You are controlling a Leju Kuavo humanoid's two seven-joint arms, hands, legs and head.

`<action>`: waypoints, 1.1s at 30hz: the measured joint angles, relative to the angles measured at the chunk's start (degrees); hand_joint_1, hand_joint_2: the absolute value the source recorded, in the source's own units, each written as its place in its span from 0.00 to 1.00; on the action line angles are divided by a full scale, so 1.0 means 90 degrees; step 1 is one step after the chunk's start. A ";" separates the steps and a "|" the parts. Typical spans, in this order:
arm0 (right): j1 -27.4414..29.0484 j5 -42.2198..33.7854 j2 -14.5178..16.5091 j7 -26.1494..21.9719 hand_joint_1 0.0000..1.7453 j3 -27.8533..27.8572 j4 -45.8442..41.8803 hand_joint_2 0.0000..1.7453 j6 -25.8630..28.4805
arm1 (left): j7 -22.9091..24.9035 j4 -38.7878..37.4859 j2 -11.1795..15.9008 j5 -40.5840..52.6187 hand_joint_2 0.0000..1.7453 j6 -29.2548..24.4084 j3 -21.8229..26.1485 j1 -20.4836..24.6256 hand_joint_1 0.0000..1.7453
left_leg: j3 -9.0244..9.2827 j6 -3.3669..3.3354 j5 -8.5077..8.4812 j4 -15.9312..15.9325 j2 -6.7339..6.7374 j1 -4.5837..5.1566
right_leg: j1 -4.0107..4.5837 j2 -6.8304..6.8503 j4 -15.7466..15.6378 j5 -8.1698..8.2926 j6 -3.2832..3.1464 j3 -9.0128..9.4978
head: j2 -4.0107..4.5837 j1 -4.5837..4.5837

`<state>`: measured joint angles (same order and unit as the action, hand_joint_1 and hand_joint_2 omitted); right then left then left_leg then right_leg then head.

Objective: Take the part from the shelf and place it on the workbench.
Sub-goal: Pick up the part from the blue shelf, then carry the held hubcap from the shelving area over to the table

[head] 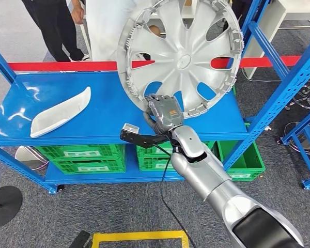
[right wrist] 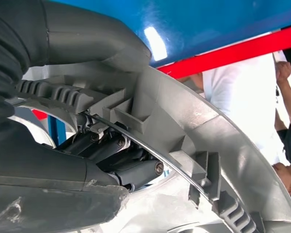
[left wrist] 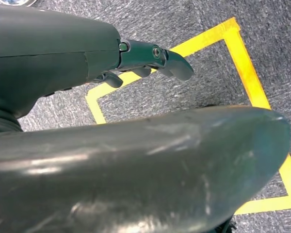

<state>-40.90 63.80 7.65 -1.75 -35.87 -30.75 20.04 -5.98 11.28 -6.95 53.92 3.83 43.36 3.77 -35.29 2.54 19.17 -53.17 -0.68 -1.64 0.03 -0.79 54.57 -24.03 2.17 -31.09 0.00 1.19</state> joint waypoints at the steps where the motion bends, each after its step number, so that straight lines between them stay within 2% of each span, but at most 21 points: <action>1: 0.0002 -0.0003 0.0000 -0.0001 0.89 -0.0002 -0.0020 1.00 0.0000 | -0.0003 0.0000 -0.0001 0.0000 0.00 -0.0002 0.0000 0.0000 0.00 | 0.0000 0.0000 0.0000 0.0000 0.0000 0.0000 | 0.0000 0.0000 0.0000 0.0000 0.0000 0.0000 | 0.0000 0.0000; 10: 0.0032 -0.0089 -0.0033 0.0002 0.92 -0.0093 -0.0186 1.00 0.0000 | -0.0131 0.0000 -0.0002 0.0043 0.00 -0.0010 0.0000 0.0007 0.00 | 0.0000 0.0000 0.0000 0.0000 0.0000 0.0000 | 0.0000 0.0000 0.0000 0.0000 0.0000 -0.0001 | 0.0000 0.0000; 14: 0.0048 -0.0103 -0.0058 0.0004 0.92 -0.0117 -0.0225 1.00 0.0000 | -0.0166 0.0000 -0.0002 0.0056 1.00 -0.0013 0.0000 0.0012 0.00 | 0.0000 0.0000 0.0000 0.0000 0.0000 0.0000 | 0.0000 -0.0001 0.0000 0.0000 0.0000 -0.0001 | 0.0000 -0.0001; 21: 0.0135 -0.0152 -0.0142 0.0007 0.91 -0.0125 -0.0338 1.00 0.0014 | -0.0797 0.0000 0.0004 0.0183 1.00 0.0114 -0.0038 0.0026 0.00 | 0.0000 0.0000 0.0000 0.0000 0.0000 0.0000 | 0.0000 -0.0002 0.0000 0.0000 0.0000 -0.0001 | 0.0000 0.0000; 30: 0.0226 -0.0129 -0.0221 0.0134 0.91 -0.0129 -0.0506 1.00 0.0032 | -0.0610 0.0002 0.0015 0.0189 1.00 -0.0084 -0.0053 0.0053 0.00 | 0.0000 0.0000 0.0000 0.0000 0.0001 0.0000 | 0.0000 -0.0004 0.0000 0.0000 0.0000 -0.0003 | 0.0000 -0.0001; 33: 0.0275 -0.0273 -0.0248 0.0101 0.91 -0.0128 -0.0576 1.00 0.0039 | -0.0706 0.0001 0.0008 0.0119 1.00 -0.0076 -0.0052 0.0055 0.00 | 0.0000 0.0000 0.0000 0.0000 0.0001 0.0000 | 0.0000 -0.0003 0.0000 0.0000 0.0000 -0.0004 | 0.0000 0.0000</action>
<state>-38.43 61.34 5.42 -0.84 -37.01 -35.93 20.39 -12.33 11.28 -6.88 54.99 3.15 42.90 4.27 -35.29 2.54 19.17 -53.17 -0.67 -1.65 0.03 -0.82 54.57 -24.03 2.17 -31.12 0.00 1.19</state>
